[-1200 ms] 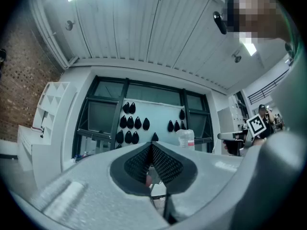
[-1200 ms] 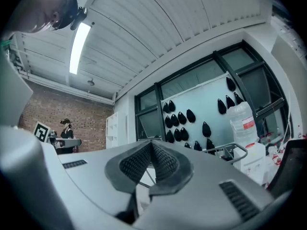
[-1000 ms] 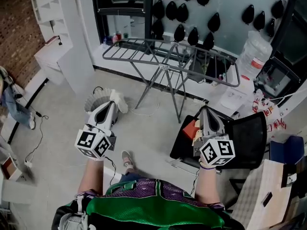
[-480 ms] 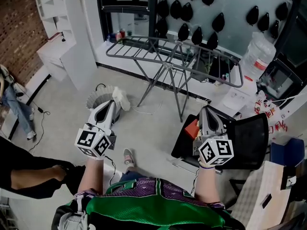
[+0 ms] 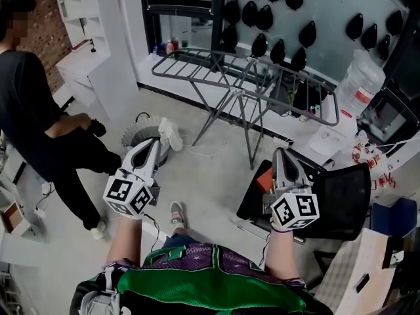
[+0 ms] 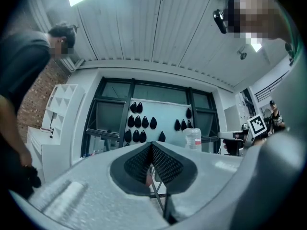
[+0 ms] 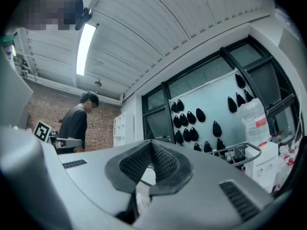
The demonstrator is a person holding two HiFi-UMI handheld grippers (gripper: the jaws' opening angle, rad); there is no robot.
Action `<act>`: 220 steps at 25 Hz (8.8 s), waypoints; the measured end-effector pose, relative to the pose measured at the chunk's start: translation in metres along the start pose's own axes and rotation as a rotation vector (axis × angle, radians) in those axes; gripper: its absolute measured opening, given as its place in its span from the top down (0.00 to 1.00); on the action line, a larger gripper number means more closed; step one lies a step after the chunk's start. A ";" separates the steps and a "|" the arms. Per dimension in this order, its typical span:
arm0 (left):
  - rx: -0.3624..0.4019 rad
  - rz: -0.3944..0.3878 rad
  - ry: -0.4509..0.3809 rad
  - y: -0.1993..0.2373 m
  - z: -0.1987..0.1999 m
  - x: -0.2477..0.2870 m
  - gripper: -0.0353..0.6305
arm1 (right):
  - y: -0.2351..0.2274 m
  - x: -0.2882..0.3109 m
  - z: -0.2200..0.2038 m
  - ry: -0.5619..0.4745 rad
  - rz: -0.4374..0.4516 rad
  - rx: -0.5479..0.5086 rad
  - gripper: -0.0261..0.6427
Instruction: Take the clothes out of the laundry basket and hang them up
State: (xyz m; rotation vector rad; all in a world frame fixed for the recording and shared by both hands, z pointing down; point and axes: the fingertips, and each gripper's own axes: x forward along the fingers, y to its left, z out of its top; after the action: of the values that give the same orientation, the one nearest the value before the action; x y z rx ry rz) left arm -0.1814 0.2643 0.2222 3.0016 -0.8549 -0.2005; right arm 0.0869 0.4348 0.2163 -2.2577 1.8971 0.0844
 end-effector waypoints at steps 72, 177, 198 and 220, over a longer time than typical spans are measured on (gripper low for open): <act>0.037 0.208 0.133 0.451 -0.070 0.206 0.62 | 0.205 0.577 -0.128 0.117 0.547 0.017 0.96; -0.299 0.357 0.722 0.568 -0.496 0.087 0.90 | 0.241 0.513 -0.344 0.463 0.518 0.032 0.96; -0.113 0.279 0.344 0.421 -0.209 0.195 0.90 | 0.075 0.439 -0.163 0.194 0.333 0.010 0.96; 0.013 0.044 0.033 0.226 -0.027 0.317 0.90 | -0.075 0.333 -0.056 -0.014 0.162 -0.018 0.96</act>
State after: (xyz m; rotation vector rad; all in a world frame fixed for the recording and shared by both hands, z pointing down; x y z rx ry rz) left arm -0.0297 -0.0953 0.2219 2.9855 -0.9214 -0.1452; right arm 0.2158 0.1134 0.2239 -2.1043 2.0769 0.1399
